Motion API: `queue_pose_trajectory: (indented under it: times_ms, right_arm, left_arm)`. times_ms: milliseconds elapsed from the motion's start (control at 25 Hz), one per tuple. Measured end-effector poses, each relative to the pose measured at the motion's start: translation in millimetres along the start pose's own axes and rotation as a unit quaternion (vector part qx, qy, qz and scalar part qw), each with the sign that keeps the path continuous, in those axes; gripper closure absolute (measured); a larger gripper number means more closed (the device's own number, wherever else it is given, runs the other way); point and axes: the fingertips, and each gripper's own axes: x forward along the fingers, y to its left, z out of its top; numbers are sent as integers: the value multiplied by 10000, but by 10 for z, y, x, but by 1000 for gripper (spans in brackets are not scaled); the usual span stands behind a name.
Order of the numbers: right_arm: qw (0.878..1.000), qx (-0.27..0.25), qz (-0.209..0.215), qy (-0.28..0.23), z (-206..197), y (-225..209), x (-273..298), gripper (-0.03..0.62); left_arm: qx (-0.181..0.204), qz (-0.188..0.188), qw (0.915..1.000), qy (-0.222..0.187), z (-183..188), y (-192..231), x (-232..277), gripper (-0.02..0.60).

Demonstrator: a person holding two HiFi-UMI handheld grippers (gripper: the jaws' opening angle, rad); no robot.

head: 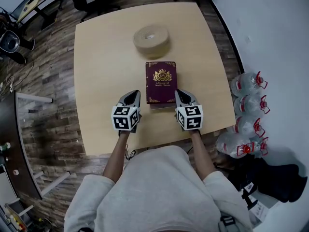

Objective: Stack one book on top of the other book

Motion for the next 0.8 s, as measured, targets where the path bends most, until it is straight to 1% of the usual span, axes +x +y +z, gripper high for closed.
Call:
queue_pose_trajectory:
  times_ms: [240, 480, 800]
  right_arm:
    - [9998, -125, 124, -136, 61, 102, -129, 589]
    - [9990, -243, 174, -339, 182, 176, -233, 591]
    - [9976, -437, 318, -429, 252, 346, -252, 591]
  left_arm:
    - [82, 22, 9999, -76, -2, 7, -148, 571]
    - [215, 133, 9996, -127, 2, 95, -328, 571]
    - [59, 364, 9988, -313, -4, 294, -614, 571]
